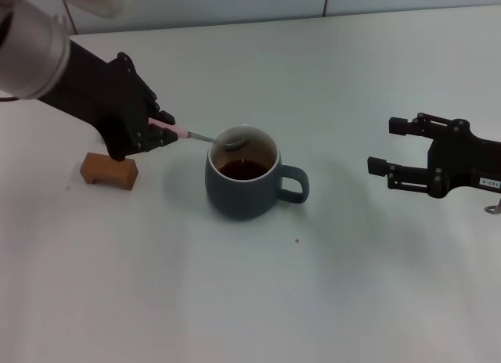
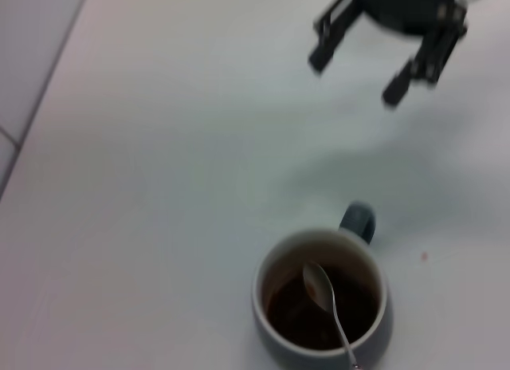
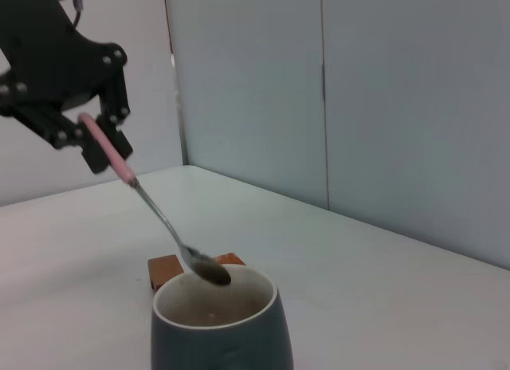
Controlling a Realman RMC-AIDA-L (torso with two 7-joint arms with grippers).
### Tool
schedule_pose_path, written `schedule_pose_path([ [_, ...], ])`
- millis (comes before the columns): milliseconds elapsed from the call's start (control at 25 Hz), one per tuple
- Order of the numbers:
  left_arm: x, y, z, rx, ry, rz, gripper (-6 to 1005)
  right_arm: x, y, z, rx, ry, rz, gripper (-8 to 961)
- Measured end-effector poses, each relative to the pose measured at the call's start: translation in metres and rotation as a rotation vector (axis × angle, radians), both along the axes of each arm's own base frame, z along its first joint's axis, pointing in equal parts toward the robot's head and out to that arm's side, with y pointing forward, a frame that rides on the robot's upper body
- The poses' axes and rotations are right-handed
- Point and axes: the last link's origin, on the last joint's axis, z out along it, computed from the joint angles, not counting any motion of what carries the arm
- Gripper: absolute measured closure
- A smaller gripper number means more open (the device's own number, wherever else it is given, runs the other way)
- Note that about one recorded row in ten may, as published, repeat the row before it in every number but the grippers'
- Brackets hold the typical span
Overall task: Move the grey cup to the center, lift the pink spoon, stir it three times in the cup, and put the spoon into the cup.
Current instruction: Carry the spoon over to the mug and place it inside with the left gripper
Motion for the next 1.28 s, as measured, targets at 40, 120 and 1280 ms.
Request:
schedule_pose_path([
  [40, 0.002, 0.001, -0.003, 0.004, 0.032, -0.009, 854, 0.0, 0.0, 0.0, 0.001, 0.0, 0.0, 166],
  [120, 0.004, 0.002, -0.006, 0.006, 0.056, -0.019, 853, 0.0, 0.0, 0.001, 0.002, 0.0, 0.001, 166],
  [1280, 0.029, 0.004, -0.064, -0.056, 0.324, -0.184, 845, 0.002, -0.001, 0.0, -0.005, 0.007, -0.016, 167],
])
